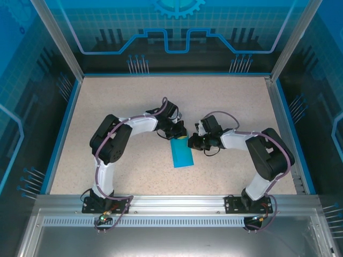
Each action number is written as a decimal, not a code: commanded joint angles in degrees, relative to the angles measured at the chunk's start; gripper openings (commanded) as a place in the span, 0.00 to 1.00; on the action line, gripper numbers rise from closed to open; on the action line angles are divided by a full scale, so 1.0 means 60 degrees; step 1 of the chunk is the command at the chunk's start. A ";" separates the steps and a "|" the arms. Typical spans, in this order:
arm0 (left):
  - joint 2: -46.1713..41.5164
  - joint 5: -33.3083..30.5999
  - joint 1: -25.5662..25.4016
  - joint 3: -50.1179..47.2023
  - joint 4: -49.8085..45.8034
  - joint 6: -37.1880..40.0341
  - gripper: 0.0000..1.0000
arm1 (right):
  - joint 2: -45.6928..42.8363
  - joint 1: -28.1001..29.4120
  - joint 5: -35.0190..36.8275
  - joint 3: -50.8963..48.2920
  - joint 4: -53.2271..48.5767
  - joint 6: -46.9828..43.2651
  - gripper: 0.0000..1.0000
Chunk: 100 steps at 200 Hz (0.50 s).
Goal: Fold a paper plane with a square sheet of paper (pick it up from the middle)
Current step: First fold in half a square sheet of paper at the center of the table.
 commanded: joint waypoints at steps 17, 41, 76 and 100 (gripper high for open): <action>0.0229 0.0259 -0.0174 0.0361 -0.0032 0.0182 0.04 | 0.0401 0.0063 -0.0316 -0.0140 0.0206 0.0052 0.10; 0.0381 0.0265 -0.0204 0.0419 -0.0042 0.0179 0.04 | 0.0627 0.0063 -0.0336 -0.0095 0.0283 0.0070 0.10; 0.0649 0.0297 -0.0242 0.0552 -0.0017 0.0196 0.04 | 0.0674 0.0062 -0.0279 -0.0108 0.0149 -0.0004 0.10; 0.0807 0.0152 -0.0241 0.0585 -0.0165 0.0262 0.04 | 0.0600 0.0055 -0.0222 -0.0083 -0.0130 -0.0190 0.10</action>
